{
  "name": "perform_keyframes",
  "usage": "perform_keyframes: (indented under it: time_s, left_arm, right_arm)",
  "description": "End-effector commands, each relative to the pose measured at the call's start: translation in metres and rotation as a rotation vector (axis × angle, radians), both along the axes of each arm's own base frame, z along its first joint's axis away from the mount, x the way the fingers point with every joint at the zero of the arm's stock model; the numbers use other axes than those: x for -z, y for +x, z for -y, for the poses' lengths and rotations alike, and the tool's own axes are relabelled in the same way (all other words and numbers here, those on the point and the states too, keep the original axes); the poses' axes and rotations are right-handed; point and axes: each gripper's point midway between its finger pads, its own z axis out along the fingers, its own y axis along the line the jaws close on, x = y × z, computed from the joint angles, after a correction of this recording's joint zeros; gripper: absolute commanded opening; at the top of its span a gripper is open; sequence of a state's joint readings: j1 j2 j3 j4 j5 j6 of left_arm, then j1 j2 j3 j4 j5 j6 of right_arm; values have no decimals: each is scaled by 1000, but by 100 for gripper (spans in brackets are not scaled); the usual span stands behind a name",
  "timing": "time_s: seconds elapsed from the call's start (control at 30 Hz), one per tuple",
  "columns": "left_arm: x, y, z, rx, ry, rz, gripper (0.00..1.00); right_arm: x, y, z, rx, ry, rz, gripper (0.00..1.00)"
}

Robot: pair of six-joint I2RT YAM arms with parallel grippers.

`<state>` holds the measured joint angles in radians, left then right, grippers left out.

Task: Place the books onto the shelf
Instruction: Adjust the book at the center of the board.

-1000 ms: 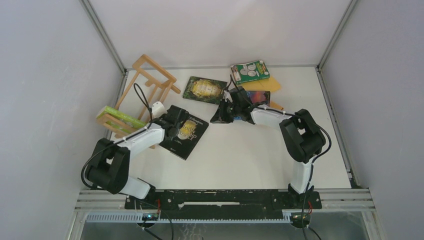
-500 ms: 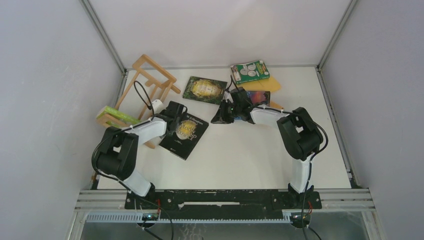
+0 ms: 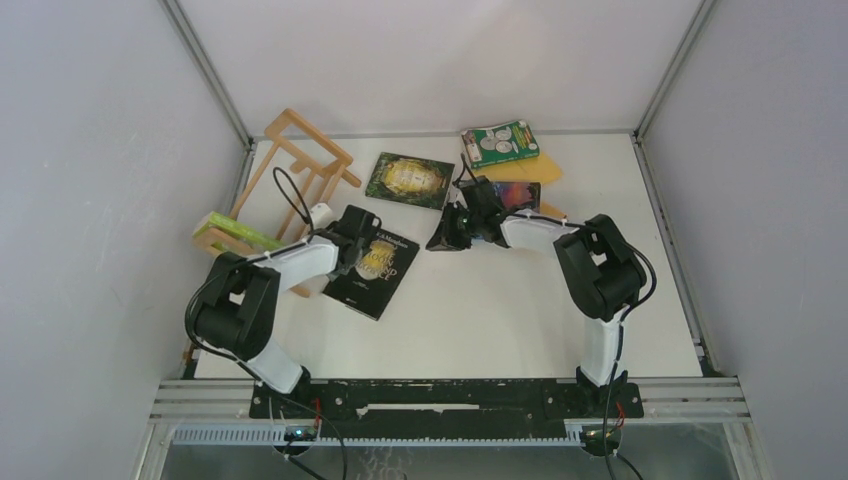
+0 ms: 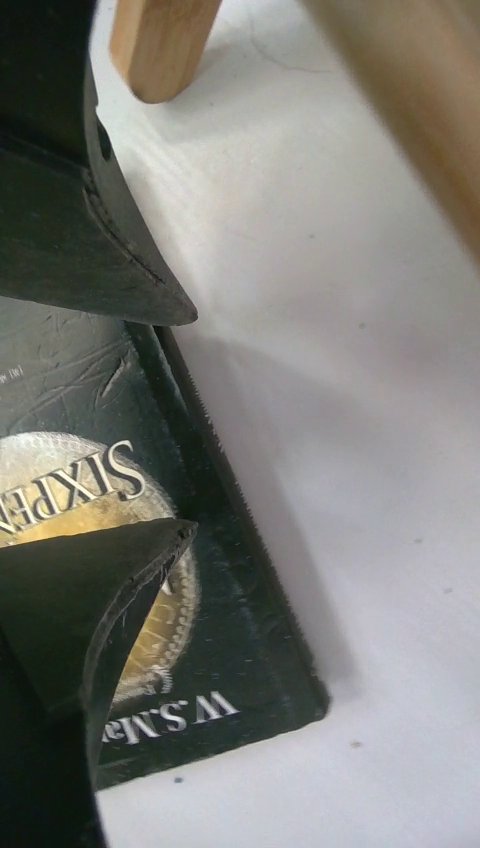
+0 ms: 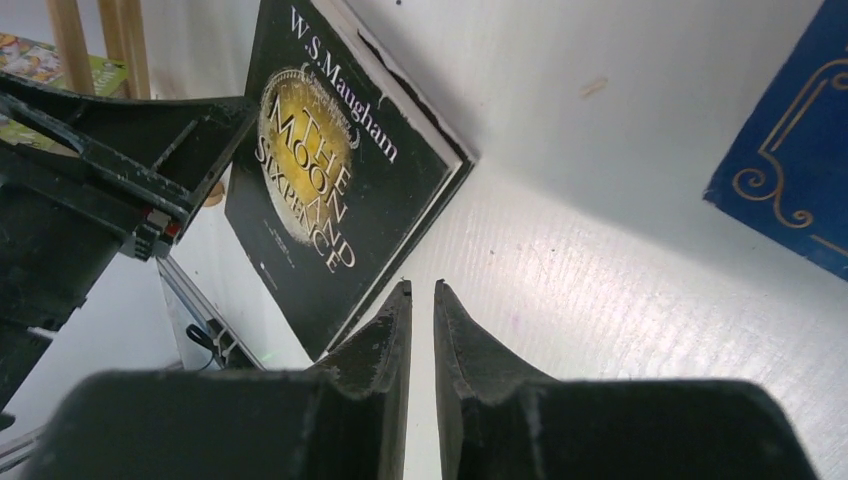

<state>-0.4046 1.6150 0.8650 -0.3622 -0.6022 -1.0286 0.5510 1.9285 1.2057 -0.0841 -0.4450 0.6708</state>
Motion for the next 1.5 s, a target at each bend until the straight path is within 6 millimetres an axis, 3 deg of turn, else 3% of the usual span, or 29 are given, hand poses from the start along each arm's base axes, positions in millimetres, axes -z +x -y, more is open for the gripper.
perform_keyframes:
  time_s: [0.0,0.33,0.73,1.0,1.33,1.47]
  left_arm:
    - [-17,-8,28,58,-54,5,74]
    - [-8,-44,53,139,-79,-31,74]
    - [-8,-64,100,252,-229,13,75]
    - [-23,-61,105,259,-299,107,75]
    - [-66,-45,106,257,-342,281,75]
    - [-68,-47,100,257,-311,274,75]
  right_arm:
    - [-7,-6,-5,-17,-26,43,20]
    - [21,-38,0,-34,-95,-18,20]
    - [23,-42,3,-12,-95,-15,20]
    - [30,-31,-5,-23,-139,-13,20]
    - [43,-36,-13,-68,-212,-18,20]
    - [48,-35,-9,-66,-237,-23,20]
